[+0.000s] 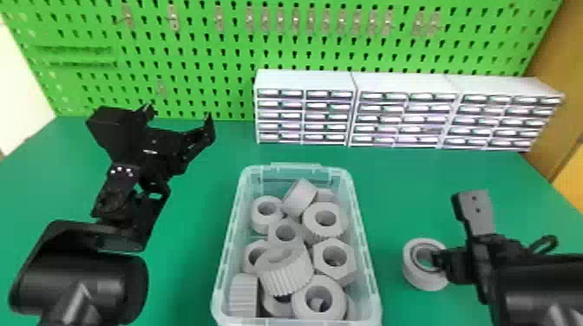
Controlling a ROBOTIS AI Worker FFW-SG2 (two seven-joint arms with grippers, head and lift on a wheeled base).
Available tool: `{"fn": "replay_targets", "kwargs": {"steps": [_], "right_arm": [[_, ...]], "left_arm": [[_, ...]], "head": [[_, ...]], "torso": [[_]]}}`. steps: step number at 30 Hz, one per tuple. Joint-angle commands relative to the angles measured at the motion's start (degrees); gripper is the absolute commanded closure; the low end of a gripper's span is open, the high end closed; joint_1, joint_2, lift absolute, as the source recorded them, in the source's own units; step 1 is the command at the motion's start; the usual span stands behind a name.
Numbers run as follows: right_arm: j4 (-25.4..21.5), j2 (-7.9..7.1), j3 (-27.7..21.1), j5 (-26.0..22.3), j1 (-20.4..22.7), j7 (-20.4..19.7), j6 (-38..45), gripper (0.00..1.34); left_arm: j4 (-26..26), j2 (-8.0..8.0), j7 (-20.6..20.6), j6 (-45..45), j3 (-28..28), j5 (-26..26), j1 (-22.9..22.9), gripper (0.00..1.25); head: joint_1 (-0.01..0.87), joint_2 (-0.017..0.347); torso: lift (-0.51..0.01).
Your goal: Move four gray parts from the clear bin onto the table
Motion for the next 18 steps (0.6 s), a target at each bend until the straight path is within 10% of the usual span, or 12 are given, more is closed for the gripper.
{"fn": "replay_targets", "kwargs": {"steps": [1, 18], "right_arm": [[2.5, -0.26, -0.9, -2.1, 0.5, 0.0, -2.3, 1.08], [4.0, -0.17, -1.0, -2.6, 0.7, 0.0, -3.5, 1.08]], "left_arm": [[0.0, 0.0, 0.0, 0.0, -0.1, 0.0, 0.0, 0.11], [0.0, 0.0, 0.0, 0.0, -0.2, 0.0, 0.0, 0.11]], "head": [[0.678, 0.034], [0.678, 0.034]], "torso": [[-0.05], [-0.05]]}}
